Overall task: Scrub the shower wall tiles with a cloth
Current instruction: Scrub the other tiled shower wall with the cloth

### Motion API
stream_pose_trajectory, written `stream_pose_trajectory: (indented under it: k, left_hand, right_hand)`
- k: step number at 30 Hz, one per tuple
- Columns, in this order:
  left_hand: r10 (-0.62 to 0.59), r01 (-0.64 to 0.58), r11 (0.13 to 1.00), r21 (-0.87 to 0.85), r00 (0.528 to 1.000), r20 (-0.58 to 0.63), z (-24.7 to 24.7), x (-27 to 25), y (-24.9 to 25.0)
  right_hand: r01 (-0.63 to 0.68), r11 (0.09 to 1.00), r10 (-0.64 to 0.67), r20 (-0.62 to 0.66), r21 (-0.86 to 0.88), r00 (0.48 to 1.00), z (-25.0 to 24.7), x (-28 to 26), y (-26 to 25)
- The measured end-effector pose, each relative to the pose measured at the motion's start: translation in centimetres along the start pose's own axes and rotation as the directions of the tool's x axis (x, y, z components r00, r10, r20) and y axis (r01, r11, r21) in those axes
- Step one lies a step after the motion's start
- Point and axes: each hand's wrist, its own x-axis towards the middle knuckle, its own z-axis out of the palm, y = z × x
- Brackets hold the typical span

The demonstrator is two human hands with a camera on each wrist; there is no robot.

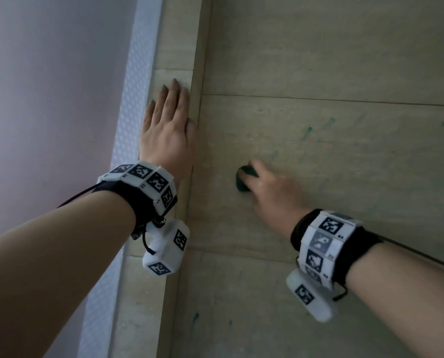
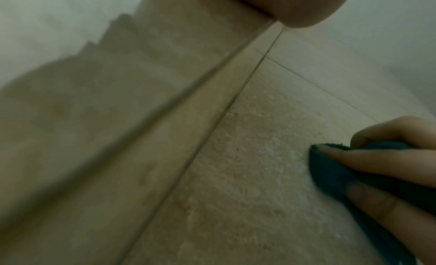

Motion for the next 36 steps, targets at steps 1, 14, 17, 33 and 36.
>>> stream_pose_trajectory:
  k: [1,14,17,33,36]
  left_hand:
    - [0.003,-0.003,1.000,-0.001,1.000,-0.001,0.0,0.0,0.0]
    - [0.351,-0.331,0.934,-0.137,0.920,0.175,0.9,0.4,4.1]
    - [0.144,-0.069,0.966,-0.248,0.944,0.296,2.4,1.4,5.6]
    - [0.041,-0.035,0.999,-0.042,0.987,0.154,7.7,1.6,5.0]
    - [0.040,-0.036,0.999,-0.026,0.988,0.146,7.6,1.5,4.9]
  right_hand:
    - [0.016,0.999,-0.013,0.068,-0.040,0.998,0.5,-0.4,-0.4]
    - [0.216,0.976,-0.216,-0.034,-0.010,0.976,-2.6,-4.2,4.6]
    - [0.149,0.988,-0.152,-0.109,-0.032,0.982,-3.8,-3.1,6.6]
    - [-0.165,0.970,0.212,-0.288,0.181,0.934,-4.4,0.3,11.7]
    - [-0.082,0.987,0.115,-0.257,0.136,0.960,-4.2,2.2,11.0]
